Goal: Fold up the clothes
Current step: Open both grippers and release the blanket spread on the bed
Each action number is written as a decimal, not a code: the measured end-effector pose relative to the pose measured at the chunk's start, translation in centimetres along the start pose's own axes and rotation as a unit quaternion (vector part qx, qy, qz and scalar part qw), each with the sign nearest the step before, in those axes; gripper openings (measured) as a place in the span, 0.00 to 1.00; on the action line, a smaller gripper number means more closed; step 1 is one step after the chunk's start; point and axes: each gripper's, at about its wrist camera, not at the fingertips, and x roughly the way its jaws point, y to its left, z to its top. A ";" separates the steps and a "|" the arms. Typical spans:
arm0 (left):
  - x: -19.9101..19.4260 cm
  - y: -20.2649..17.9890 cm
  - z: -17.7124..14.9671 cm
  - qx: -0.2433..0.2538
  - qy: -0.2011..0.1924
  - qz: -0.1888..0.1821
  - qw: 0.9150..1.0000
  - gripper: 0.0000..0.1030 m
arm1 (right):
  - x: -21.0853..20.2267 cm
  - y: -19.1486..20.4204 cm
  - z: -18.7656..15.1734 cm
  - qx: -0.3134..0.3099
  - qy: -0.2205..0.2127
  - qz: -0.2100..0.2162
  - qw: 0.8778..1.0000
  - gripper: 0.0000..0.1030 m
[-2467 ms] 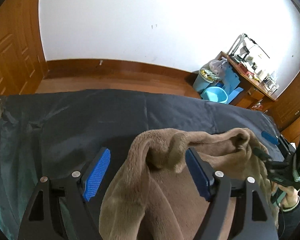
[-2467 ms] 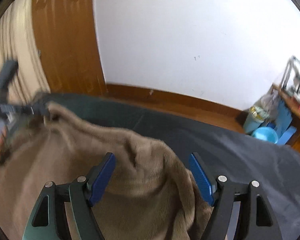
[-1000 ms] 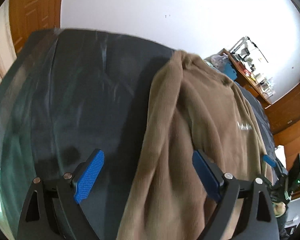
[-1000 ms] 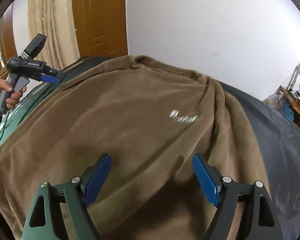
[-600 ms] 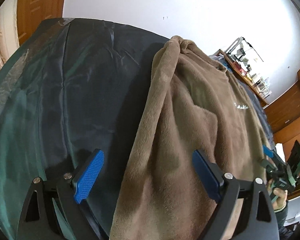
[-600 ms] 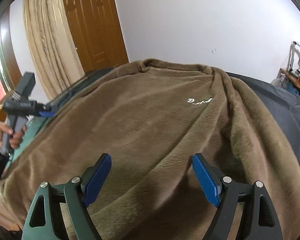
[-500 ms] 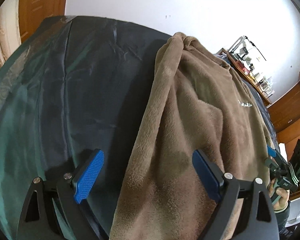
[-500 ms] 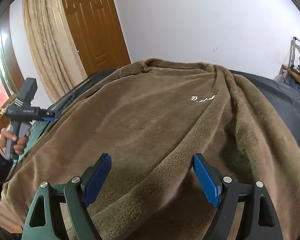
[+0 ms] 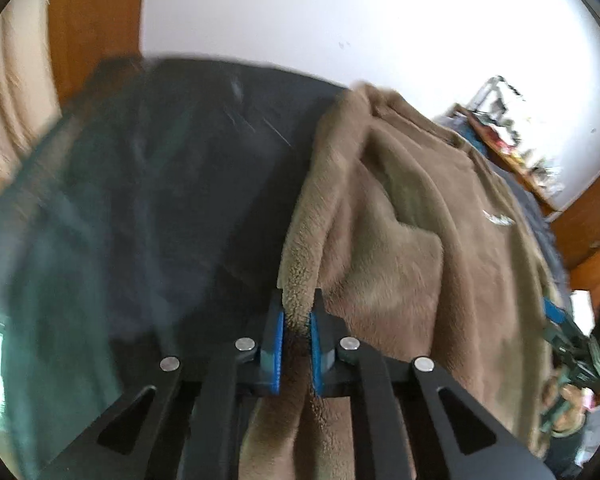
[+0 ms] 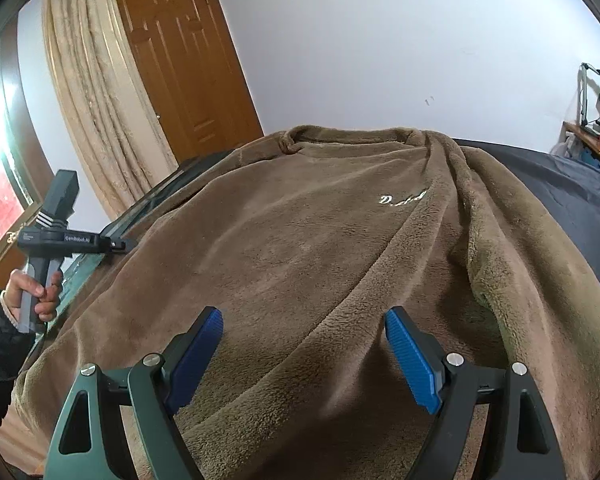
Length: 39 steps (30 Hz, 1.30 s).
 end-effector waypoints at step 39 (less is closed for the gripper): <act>0.1 0.2 -3.7 -0.009 0.060 -0.115 0.992 0.81 | -0.6 -4.0 -0.7 0.092 -0.007 0.031 0.995 0.83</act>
